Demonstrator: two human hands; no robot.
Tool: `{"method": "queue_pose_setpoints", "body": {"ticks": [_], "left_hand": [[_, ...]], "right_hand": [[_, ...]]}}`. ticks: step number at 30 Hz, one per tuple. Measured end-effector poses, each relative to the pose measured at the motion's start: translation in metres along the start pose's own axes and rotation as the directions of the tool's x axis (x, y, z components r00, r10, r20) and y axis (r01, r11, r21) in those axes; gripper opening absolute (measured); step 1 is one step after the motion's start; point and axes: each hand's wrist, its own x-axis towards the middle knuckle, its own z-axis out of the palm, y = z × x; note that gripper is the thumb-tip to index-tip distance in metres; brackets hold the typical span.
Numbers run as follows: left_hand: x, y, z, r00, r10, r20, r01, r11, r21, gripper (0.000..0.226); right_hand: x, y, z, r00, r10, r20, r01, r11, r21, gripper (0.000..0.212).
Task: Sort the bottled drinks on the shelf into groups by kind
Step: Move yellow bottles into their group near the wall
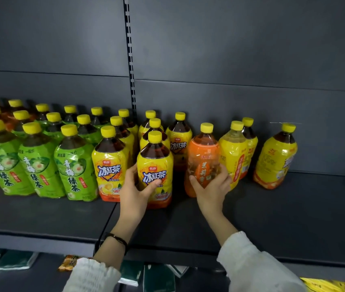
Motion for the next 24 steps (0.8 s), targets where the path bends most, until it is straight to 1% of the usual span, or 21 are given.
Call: {"method": "queue_pose_setpoints", "body": {"ticks": [4, 9, 11, 13, 14, 15, 16, 17, 19, 21, 22, 24], "left_hand": [[0.009, -0.001, 0.004, 0.999, 0.006, -0.052, -0.004, 0.999, 0.037, 0.076], [0.009, -0.004, 0.001, 0.995, 0.08, -0.055, -0.071, 0.986, 0.153, 0.079], [0.005, -0.006, -0.002, 0.992, 0.079, -0.099, -0.06, 0.981, 0.183, 0.076], [0.0, -0.008, -0.008, 0.979, 0.085, -0.188, -0.045, 0.977, 0.207, 0.068], [-0.003, -0.008, -0.011, 0.964, 0.109, -0.243, -0.052, 0.972, 0.23, 0.063], [-0.005, -0.007, -0.015, 0.943, 0.143, -0.3, -0.06, 0.961, 0.268, 0.059], [-0.006, -0.007, -0.019, 0.918, 0.177, -0.354, -0.059, 0.946, 0.319, 0.059], [-0.006, -0.009, -0.021, 0.893, 0.202, -0.402, -0.044, 0.928, 0.37, 0.063], [-0.002, -0.016, -0.026, 0.868, 0.205, -0.452, 0.007, 0.905, 0.424, 0.085], [0.005, -0.023, -0.029, 0.883, 0.157, -0.442, 0.049, 0.906, 0.419, 0.108], [0.007, -0.025, -0.03, 0.897, 0.122, -0.425, 0.069, 0.911, 0.407, 0.115], [0.008, -0.025, -0.03, 0.921, 0.063, -0.385, 0.094, 0.922, 0.375, 0.118]], "right_hand": [[0.01, 0.0, 0.005, 0.999, -0.043, -0.016, 0.042, 0.998, -0.039, 0.092], [0.015, -0.003, 0.015, 0.999, -0.004, -0.034, 0.001, 0.998, -0.069, 0.091], [0.01, -0.007, 0.018, 0.996, 0.008, -0.093, -0.012, 0.999, -0.04, 0.086], [-0.003, -0.011, 0.019, 0.99, -0.047, -0.136, 0.054, 0.998, 0.043, 0.073], [-0.01, -0.013, 0.019, 0.99, -0.103, -0.096, 0.115, 0.986, 0.119, 0.063], [-0.016, -0.016, 0.019, 0.986, -0.165, -0.001, 0.161, 0.965, 0.207, 0.052], [-0.021, -0.02, 0.02, 0.967, -0.216, 0.131, 0.172, 0.942, 0.287, 0.043], [-0.023, -0.025, 0.022, 0.934, -0.246, 0.258, 0.15, 0.927, 0.343, 0.04], [-0.022, -0.034, 0.029, 0.871, -0.223, 0.437, 0.038, 0.919, 0.393, 0.05], [-0.017, -0.04, 0.036, 0.812, -0.166, 0.559, -0.093, 0.909, 0.406, 0.066], [-0.017, -0.041, 0.038, 0.772, -0.15, 0.618, -0.149, 0.902, 0.405, 0.068], [-0.019, -0.041, 0.042, 0.697, -0.11, 0.709, -0.233, 0.899, 0.369, 0.063]]}}
